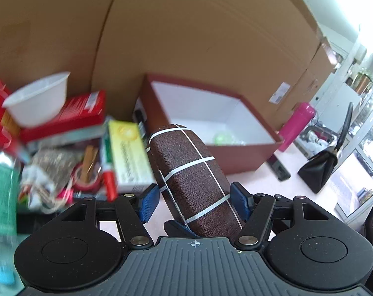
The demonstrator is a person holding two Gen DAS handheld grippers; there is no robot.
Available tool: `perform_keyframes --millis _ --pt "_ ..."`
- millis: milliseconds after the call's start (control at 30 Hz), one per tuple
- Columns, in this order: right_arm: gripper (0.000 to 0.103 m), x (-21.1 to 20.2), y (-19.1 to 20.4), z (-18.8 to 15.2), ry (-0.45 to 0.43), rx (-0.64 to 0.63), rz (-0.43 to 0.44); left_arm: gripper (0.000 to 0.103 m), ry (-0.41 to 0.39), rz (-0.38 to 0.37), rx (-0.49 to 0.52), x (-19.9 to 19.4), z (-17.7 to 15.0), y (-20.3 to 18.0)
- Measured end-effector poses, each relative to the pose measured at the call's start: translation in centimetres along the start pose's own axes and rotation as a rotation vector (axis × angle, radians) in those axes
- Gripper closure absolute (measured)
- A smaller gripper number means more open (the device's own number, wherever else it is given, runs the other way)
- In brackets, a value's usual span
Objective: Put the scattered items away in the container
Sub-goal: 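Carry the pencil case over the shoebox and open the left gripper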
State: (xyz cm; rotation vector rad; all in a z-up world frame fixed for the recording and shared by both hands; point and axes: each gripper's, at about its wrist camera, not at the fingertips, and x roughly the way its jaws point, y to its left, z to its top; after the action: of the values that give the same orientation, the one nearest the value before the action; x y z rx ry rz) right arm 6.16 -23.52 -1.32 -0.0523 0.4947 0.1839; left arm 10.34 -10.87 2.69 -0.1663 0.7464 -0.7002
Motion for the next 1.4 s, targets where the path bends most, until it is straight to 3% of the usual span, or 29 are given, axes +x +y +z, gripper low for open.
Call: perform_keyframes --millis 300,567,967,1267,1400 --pt "0.036 0.2 -6.3 5.5 -0.073 -0.003 -0.078 0.038 -0.067 -0.061 0.072 4.0 7.2 -4.5" --pt "0.036 2.2 -12.7 8.7 -0.054 -0.041 -0.179 0.038 -0.053 -0.138 0.052 11.0 12.3 -7.5" --pt "0.035 7.8 -20.4 6.2 0.068 0.036 -0.179 0.038 0.084 -0.153 0.007 22.9 12.7 -8.0" --pt "0.035 10.3 -21.9 4.2 0.155 0.063 -0.151 0.038 0.193 -0.118 -0.027 27.3 12.1 -7.6" --pt "0.035 10.8 -21.3 3.9 0.175 0.036 -0.178 0.038 0.211 -0.08 0.009 28.2 12.4 -8.5"
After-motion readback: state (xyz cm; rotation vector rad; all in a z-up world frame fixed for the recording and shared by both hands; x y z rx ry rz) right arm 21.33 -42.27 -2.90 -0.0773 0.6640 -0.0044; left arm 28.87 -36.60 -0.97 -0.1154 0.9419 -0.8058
